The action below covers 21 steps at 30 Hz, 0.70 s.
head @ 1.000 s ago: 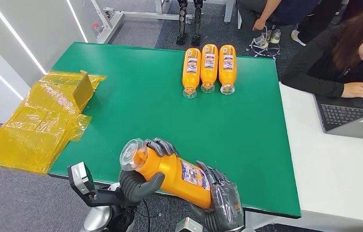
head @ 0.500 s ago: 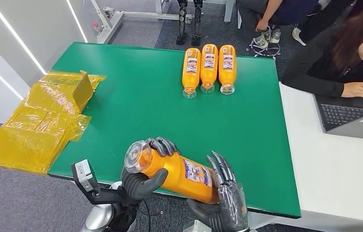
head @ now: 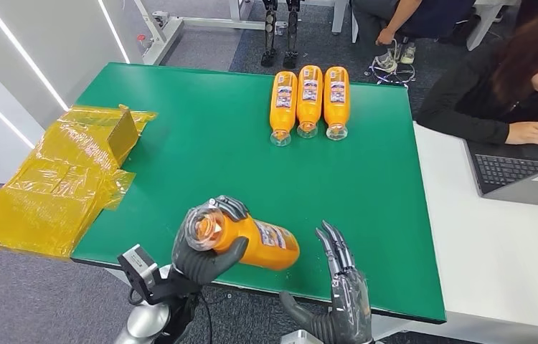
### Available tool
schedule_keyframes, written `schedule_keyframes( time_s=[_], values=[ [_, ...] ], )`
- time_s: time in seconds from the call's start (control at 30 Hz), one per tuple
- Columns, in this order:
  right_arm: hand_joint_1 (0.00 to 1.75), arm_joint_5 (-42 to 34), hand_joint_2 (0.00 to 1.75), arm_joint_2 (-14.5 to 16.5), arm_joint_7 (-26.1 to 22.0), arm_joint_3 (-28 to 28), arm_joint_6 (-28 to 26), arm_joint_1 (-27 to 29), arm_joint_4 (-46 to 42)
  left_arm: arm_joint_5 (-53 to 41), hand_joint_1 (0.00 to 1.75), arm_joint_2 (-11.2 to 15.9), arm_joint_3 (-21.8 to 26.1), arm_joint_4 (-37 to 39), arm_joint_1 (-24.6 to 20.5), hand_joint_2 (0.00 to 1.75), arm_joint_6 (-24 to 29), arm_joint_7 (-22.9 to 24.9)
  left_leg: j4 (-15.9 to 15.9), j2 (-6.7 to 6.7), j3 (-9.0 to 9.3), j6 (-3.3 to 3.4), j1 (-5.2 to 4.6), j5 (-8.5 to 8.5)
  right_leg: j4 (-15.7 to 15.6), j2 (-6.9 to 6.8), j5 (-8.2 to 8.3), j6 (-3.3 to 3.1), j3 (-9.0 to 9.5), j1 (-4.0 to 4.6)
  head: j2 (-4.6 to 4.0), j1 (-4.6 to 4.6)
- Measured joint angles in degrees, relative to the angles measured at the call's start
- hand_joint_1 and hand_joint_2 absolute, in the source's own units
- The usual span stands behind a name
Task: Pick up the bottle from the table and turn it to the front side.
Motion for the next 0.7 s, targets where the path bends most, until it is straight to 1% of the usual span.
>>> schedule_keyframes(
  time_s=[0.1, 0.2, 0.37, 0.47, 0.57, 0.7],
  values=[
    [0.00, -0.1, 1.75, 0.1, -0.1, -0.1, 0.0, 0.0, 0.0, -1.7, 1.75, 0.6, 1.0, 0.6, -0.7, 1.75, 1.4, -0.2, 0.0, 0.00, 0.00, 0.00, 0.00, 0.00, 0.0, 0.00, 0.00, 0.00, 0.00, 0.00, 0.00, 0.01],
    [0.00, -0.4, 1.75, 0.1, -0.5, -0.3, -0.1, 0.2, 0.1, -5.8, 1.75, 1.3, 2.5, 1.3, -1.7, 1.75, 4.2, 0.3, 0.0, 0.01, 0.00, 0.00, 0.00, 0.00, 0.0, 0.01, 0.00, 0.00, -0.01, 0.00, 0.00, 0.01],
    [0.00, -2.7, 1.75, 0.2, -1.9, -0.6, -0.5, 0.4, 0.6, -14.2, 1.75, 3.3, 7.1, 3.3, -6.0, 1.75, 6.3, 1.7, 0.0, 0.00, 0.00, -0.04, 0.01, 0.04, 0.0, 0.00, 0.02, -0.02, -0.01, 0.01, 0.00, 0.00],
    [0.00, -4.3, 1.75, 0.2, -2.7, -0.6, -0.7, 0.2, 1.3, -21.9, 1.75, 4.7, 9.5, 5.0, -10.0, 1.75, 8.3, 3.8, 0.0, 0.00, 0.00, -0.07, 0.02, 0.06, 0.0, 0.00, 0.06, -0.07, 0.00, 0.02, 0.00, 0.01],
    [0.00, -5.2, 1.75, 0.5, -2.9, -0.6, -0.5, -0.4, 2.2, -32.8, 1.75, 6.1, 11.2, 7.6, -14.2, 1.75, 12.3, 6.6, 0.0, 0.00, 0.00, -0.09, 0.02, 0.10, 0.1, 0.00, 0.09, -0.11, 0.00, 0.02, 0.00, 0.01],
    [0.00, -5.8, 1.75, 0.9, -2.9, -0.4, 0.1, -1.3, 3.3, -46.0, 1.75, 8.0, 12.5, 13.7, -19.2, 1.75, 16.9, 9.3, 0.0, 0.00, 0.01, -0.10, 0.02, 0.11, 0.1, 0.00, 0.10, -0.12, 0.00, 0.02, 0.00, 0.01]
  ],
)
